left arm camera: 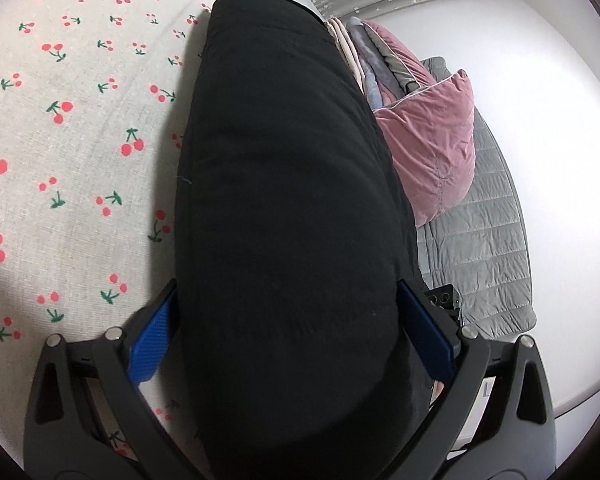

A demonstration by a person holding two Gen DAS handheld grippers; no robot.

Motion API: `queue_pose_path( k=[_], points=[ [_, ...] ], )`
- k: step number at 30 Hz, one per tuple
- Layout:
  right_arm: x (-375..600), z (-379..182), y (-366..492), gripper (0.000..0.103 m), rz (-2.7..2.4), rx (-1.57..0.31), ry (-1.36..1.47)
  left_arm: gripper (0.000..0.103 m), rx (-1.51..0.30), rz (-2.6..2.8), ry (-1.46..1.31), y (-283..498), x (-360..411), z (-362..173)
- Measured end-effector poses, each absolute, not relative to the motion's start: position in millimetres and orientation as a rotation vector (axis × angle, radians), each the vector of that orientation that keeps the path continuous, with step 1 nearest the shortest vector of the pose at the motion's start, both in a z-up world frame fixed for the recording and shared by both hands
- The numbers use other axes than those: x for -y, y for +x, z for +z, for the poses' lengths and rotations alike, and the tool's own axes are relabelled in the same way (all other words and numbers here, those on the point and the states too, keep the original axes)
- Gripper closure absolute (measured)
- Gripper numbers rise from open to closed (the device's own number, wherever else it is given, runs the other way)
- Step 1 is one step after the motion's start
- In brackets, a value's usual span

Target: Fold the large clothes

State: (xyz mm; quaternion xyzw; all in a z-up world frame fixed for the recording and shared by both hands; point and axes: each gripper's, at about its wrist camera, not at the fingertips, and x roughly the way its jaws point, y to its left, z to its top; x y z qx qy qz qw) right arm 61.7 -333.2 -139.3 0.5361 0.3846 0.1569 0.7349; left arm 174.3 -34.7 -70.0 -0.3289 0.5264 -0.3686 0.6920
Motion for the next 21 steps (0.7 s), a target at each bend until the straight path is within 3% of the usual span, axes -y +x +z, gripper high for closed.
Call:
queue_pose_path(
  k=[7,13,17,18,21],
  points=[
    [335,-128,55,0.021,0.269,-0.857,1.143,0.007,-1.161,-0.796,-0.739,172,29,-72],
    [321,-100,53,0.017,0.107,-0.897,0.929,0.007,-1.157,-0.791,-0.737,172,26,-74],
    [326,-124,54,0.017,0.168,-0.911,1.047,0.009,-1.156,-0.784,-0.737,172,26,-74],
    [328,-127,53,0.019,0.198,-0.892,1.09,0.012,-1.152,-0.777,-0.736,172,25,-73],
    [320,-127,55,0.039,0.259,-0.857,1.123,0.027,-1.126,-0.747,-0.704,167,24,-63]
  ],
)
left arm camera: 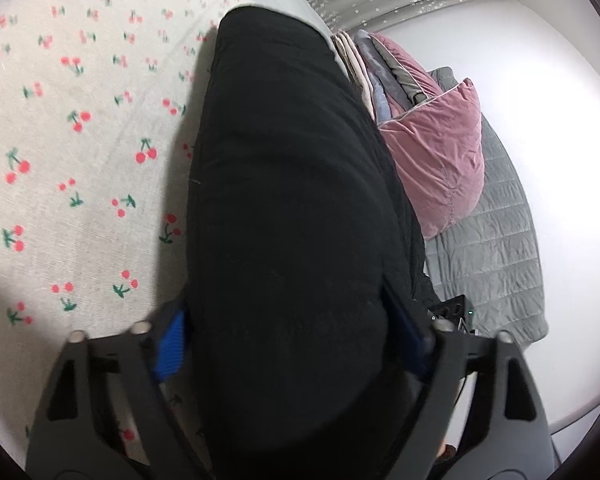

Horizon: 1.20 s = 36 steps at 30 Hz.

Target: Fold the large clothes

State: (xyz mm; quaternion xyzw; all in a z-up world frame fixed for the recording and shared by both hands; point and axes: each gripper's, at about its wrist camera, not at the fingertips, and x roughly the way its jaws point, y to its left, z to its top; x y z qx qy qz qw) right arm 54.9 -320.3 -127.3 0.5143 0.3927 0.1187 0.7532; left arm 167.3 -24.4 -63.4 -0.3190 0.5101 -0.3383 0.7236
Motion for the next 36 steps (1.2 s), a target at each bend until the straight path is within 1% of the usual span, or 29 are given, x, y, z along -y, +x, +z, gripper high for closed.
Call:
queue_pose_path(
  k=[1,2,3,5,9,13,16,18,19,20,21,22,24,27,29,31,36],
  points=[
    [316,-122,55,0.043,0.249,-0.846,1.09,0.033,-1.118,-0.74,-0.695,166,24,-60],
    [312,-115,55,0.045,0.237,-0.832,1.058,0.035,-1.099,-0.731,-0.681,164,23,-53],
    [306,-104,55,0.049,0.23,-0.808,1.017,0.037,-1.08,-0.724,-0.669,162,22,-47],
    [295,-87,55,0.056,0.243,-0.754,0.981,0.038,-1.022,-0.691,-0.636,156,12,-31],
    [255,-56,68,0.058,0.293,-0.679,0.909,0.04,-0.923,-0.636,-0.636,147,-24,-11],
    [202,-29,86,0.059,0.383,-0.61,0.848,0.04,-0.784,-0.575,-0.646,137,-94,15],
    [160,-9,99,0.059,0.463,-0.552,0.804,0.039,-0.679,-0.551,-0.646,129,-145,25],
    [136,-5,110,0.054,0.465,-0.567,0.764,0.037,-0.635,-0.52,-0.618,129,-171,20],
    [125,-6,118,0.052,0.441,-0.593,0.737,0.031,-0.633,-0.481,-0.579,132,-180,13],
    [115,-10,124,0.051,0.409,-0.616,0.706,0.027,-0.654,-0.408,-0.527,137,-186,1],
    [109,-14,126,0.051,0.37,-0.633,0.673,0.025,-0.683,-0.353,-0.497,141,-188,-8],
    [105,-20,127,0.051,0.328,-0.658,0.644,0.025,-0.788,-0.25,-0.463,152,-193,-29],
    [105,-33,124,0.051,0.315,-0.714,0.644,0.025,-0.848,-0.178,-0.466,160,-203,-48],
    [110,-37,119,0.05,0.296,-0.74,0.652,0.025,-0.801,-0.212,-0.494,156,-213,-36],
    [112,-33,108,0.041,0.286,-0.732,0.653,0.023,-0.765,-0.205,-0.458,149,-210,-24],
    [114,-31,103,0.036,0.265,-0.724,0.654,0.019,-0.763,-0.188,-0.418,141,-200,-14],
    [105,-19,82,0.028,0.22,-0.726,0.587,0.017,-0.795,-0.153,-0.316,112,-176,-11]
  ],
)
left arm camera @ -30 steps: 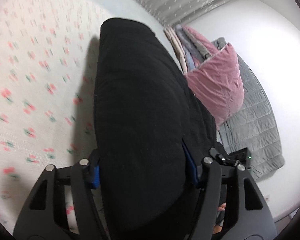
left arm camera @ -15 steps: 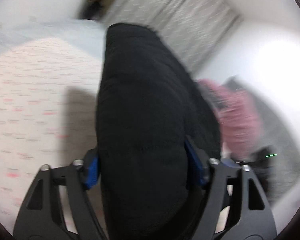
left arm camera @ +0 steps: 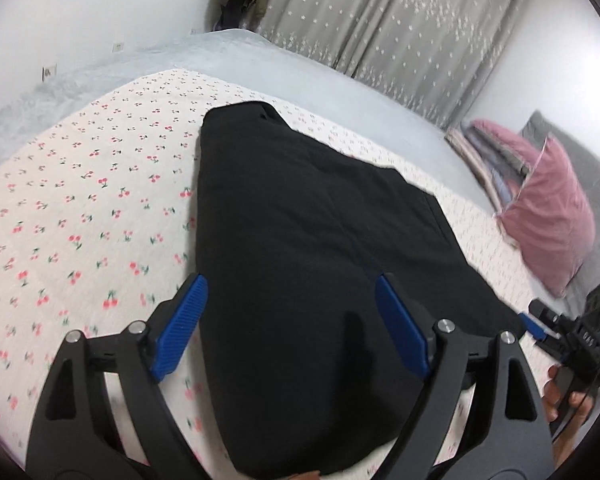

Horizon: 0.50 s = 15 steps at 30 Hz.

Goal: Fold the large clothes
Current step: 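Release the coat and withdraw both grippers from the folded bundle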

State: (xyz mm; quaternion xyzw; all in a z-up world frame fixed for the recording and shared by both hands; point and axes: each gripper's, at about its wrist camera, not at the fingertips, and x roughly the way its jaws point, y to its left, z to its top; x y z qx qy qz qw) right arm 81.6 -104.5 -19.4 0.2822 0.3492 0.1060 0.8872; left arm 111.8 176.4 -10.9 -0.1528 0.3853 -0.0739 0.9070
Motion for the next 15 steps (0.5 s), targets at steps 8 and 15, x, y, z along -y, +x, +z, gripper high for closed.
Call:
queue_pose_path(
  k=[8,15],
  points=[
    [65,-9,46,0.021,0.169,-0.771,0.343,0.008,-0.81,-0.032,-0.247,67,-157,-6],
    [39,-6,16,0.016,0.132,-0.799,0.205,0.001,-0.837,0.075,-0.188,18,-130,-16]
  ],
)
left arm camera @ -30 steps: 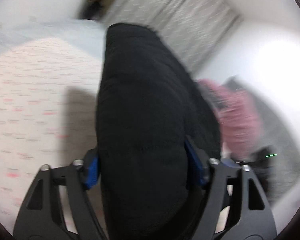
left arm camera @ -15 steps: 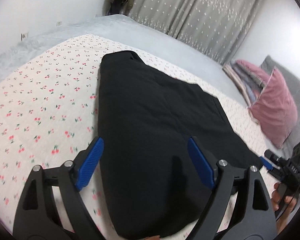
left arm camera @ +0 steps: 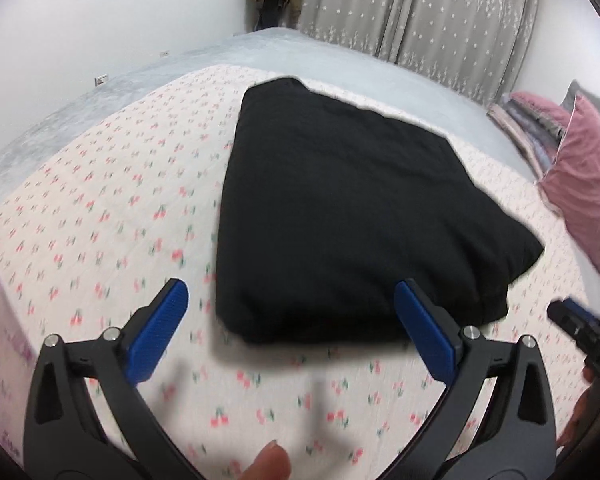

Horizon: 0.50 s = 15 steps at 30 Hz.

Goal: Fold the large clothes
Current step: 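Release the coat and withdraw both grippers from the folded bundle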

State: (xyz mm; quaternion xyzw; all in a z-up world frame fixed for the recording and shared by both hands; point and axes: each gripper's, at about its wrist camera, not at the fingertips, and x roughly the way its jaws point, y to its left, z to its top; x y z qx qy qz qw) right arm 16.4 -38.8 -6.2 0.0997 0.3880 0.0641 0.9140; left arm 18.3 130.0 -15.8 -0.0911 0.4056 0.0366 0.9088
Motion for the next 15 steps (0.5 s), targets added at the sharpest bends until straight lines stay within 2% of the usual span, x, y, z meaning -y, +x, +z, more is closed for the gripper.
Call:
queue_pose_path(
  k=[6,15],
  points=[
    [21,-12,6,0.015,0.078,-0.824,0.071,0.001,-0.864,0.105,-0.076,-3,-102,-28],
    [2,-18,-7,0.015,0.066,-0.811,-0.059,0.001,-0.879,0.115,-0.085,-2,-90,-32]
  ],
)
